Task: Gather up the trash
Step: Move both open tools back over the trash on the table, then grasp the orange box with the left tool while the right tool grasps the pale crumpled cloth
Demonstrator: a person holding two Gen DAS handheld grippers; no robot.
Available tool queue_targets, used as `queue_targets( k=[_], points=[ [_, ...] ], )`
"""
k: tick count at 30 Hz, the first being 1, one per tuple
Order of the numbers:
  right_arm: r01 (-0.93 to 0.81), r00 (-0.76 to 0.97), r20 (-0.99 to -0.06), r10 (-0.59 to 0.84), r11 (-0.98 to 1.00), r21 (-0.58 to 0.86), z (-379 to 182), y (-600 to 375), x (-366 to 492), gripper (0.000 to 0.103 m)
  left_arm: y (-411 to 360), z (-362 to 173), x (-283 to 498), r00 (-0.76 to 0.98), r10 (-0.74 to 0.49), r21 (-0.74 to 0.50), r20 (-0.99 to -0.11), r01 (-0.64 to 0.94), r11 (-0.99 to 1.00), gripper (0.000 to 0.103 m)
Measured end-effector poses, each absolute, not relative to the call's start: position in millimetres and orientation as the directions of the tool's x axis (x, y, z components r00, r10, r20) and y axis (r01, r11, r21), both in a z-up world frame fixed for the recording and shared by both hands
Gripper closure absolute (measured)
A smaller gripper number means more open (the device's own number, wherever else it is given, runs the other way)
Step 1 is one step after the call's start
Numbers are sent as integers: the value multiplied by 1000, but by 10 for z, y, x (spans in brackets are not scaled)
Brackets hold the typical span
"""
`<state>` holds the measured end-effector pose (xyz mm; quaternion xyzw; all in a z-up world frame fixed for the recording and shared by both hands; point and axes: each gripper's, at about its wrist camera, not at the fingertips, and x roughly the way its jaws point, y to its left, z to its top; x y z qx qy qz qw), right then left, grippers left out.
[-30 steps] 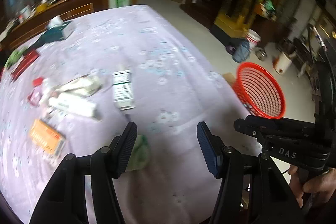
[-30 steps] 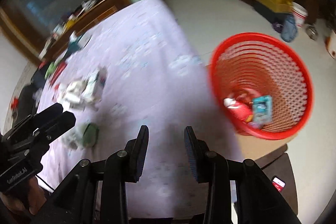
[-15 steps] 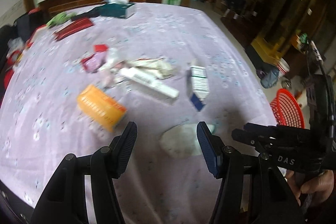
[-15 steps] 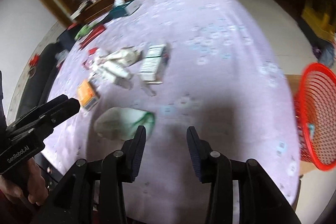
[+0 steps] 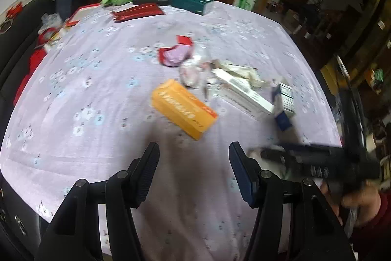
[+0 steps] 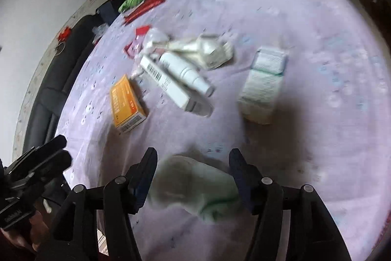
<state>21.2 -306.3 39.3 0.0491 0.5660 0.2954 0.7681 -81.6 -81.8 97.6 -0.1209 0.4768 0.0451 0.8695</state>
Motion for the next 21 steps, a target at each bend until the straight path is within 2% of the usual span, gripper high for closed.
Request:
queue_targets(
  k=[6, 13, 15, 16, 17, 21],
  points=[
    [-455, 104, -854, 510, 788, 416, 263, -2859, -22, 35, -607, 909, -724, 522, -26, -173, -853, -235, 957, 45],
    [-548, 157, -911, 383, 801, 242, 291, -2660, -396, 34, -581, 748, -389, 478, -92, -225, -873, -229, 947, 45],
    [-559, 176, -910, 375, 799, 221, 290, -2665, -471, 44, -573, 652, -257, 452, -106, -241, -886, -252, 937, 45],
    [-561, 181, -912, 369, 800, 213, 288, -2688, -501, 56, -571, 612, -196, 443, -116, -252, -889, -262, 931, 45],
    [-554, 180, -910, 374, 803, 220, 300, -2728, -521, 60, -571, 570, -126, 431, -126, -263, -893, -275, 925, 45],
    [-523, 226, -889, 399, 819, 235, 445, -2876, -552, 63, -580, 414, 148, 388, -142, -283, -910, -335, 899, 45]
  ],
)
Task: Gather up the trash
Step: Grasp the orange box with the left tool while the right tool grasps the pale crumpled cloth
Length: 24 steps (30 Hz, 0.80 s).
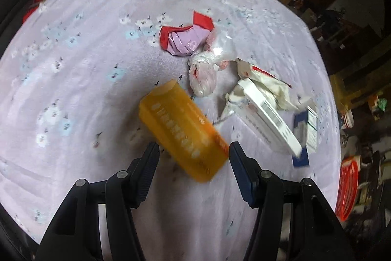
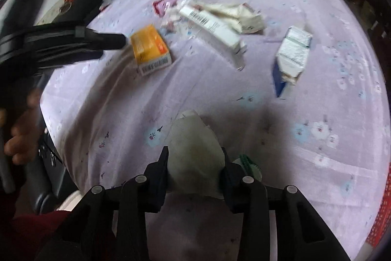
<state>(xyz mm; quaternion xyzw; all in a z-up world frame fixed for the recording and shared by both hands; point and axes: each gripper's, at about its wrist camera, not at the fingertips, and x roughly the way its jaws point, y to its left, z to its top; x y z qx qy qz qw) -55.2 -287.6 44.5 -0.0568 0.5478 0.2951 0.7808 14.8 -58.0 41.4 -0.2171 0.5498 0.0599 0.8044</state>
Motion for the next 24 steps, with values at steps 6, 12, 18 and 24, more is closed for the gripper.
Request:
queue_targets(
  k=[6, 12, 18, 24],
  points=[
    [-487, 295, -857, 423, 838, 246, 676, -3105, -637, 63, -616, 196, 494, 332, -107, -237, -937, -381, 894, 45],
    [-448, 342, -847, 406, 863, 233, 766, -3224, -718, 63, -659, 163, 489, 340, -74, -192, -937, -327, 925, 46],
    [-402, 360, -842, 402, 881, 249, 805, -3392, -734, 63, -648, 192, 209, 359, -72, -174, -931, -261, 950, 47],
    [-394, 353, -840, 413, 880, 267, 788, -3392, -702, 63, -681, 221, -147, 388, -65, -158, -919, -212, 964, 49]
  ],
)
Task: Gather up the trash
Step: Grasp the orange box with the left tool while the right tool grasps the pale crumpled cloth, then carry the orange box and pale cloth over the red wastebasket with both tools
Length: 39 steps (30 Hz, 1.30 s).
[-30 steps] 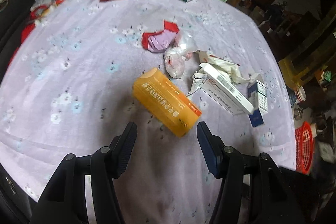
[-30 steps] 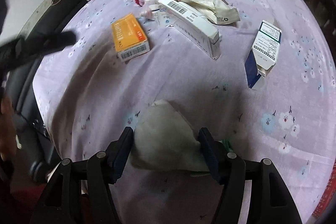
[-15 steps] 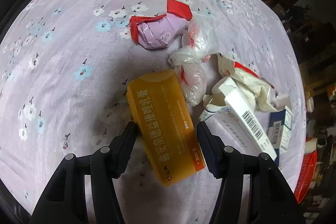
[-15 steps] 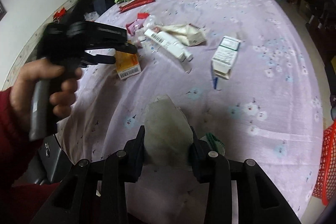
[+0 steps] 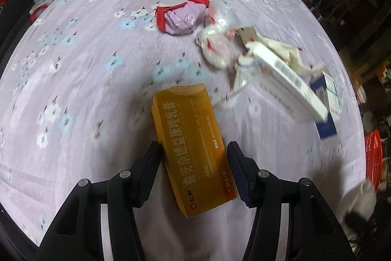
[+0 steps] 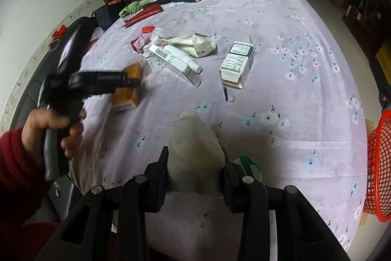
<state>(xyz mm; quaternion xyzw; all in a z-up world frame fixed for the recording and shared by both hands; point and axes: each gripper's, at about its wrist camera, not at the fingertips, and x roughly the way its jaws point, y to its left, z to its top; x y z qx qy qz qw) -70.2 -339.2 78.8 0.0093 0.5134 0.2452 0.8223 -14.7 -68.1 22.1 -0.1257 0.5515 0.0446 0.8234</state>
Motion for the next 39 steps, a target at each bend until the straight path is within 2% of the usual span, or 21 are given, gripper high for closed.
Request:
queue_targets(
  k=[8, 16, 39],
  points=[
    [-408, 342, -842, 417, 873, 267, 758, -3267, -689, 63, -953, 526, -466, 483, -54, -129, -874, -123, 984, 50],
    [-325, 375, -852, 366, 912, 249, 723, -3366, -638, 63, -1386, 862, -610, 570, -48, -65, -820, -9, 998, 50],
    [-201, 471, -831, 297, 953, 226, 883, -3800, -741, 63, -1840, 1015, -663, 607, -57, -1, -793, 92, 996, 50]
  ],
)
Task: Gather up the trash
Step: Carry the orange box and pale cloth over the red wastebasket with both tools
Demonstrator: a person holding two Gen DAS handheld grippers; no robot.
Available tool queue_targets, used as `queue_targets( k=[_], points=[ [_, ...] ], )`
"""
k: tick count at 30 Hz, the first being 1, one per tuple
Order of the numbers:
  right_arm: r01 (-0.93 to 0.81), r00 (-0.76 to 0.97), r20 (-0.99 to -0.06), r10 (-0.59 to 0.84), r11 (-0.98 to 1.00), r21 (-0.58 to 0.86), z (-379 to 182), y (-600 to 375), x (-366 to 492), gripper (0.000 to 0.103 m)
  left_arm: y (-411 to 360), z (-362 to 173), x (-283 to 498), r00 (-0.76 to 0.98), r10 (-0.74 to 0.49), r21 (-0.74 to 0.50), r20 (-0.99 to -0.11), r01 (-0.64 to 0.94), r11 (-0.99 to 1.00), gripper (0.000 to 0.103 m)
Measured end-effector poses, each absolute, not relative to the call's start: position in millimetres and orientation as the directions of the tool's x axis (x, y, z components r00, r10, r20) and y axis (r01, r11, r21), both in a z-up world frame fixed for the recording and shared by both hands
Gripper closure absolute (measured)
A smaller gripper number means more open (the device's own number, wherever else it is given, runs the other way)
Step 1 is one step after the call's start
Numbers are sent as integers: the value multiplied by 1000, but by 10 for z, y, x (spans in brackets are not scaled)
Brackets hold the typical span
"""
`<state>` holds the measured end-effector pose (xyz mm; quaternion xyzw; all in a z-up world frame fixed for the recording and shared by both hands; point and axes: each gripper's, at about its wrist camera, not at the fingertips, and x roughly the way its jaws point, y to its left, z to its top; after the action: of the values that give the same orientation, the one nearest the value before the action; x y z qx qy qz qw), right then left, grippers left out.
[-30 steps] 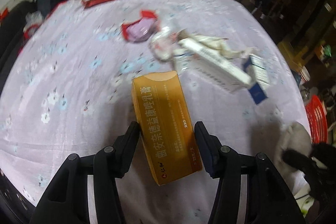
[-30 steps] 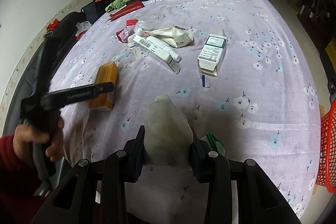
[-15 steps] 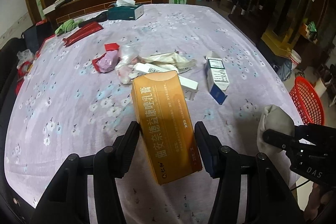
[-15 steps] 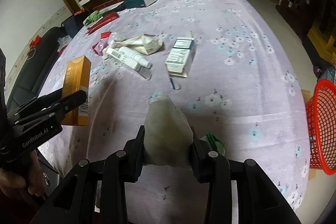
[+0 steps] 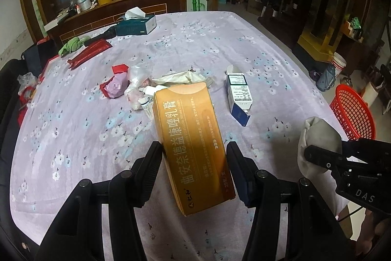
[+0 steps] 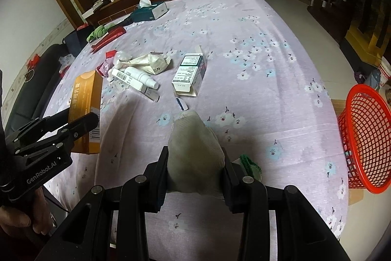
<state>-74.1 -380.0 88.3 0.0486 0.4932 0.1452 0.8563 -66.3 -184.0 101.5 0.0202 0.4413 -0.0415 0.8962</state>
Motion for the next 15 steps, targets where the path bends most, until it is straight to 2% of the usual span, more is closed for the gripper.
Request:
queue_targets(
  k=[15],
  points=[
    [-192, 490, -824, 284, 957, 216, 937, -3824, -777, 63, -1936, 1023, -660, 611, -68, 2, -788, 113, 994, 50]
  ],
)
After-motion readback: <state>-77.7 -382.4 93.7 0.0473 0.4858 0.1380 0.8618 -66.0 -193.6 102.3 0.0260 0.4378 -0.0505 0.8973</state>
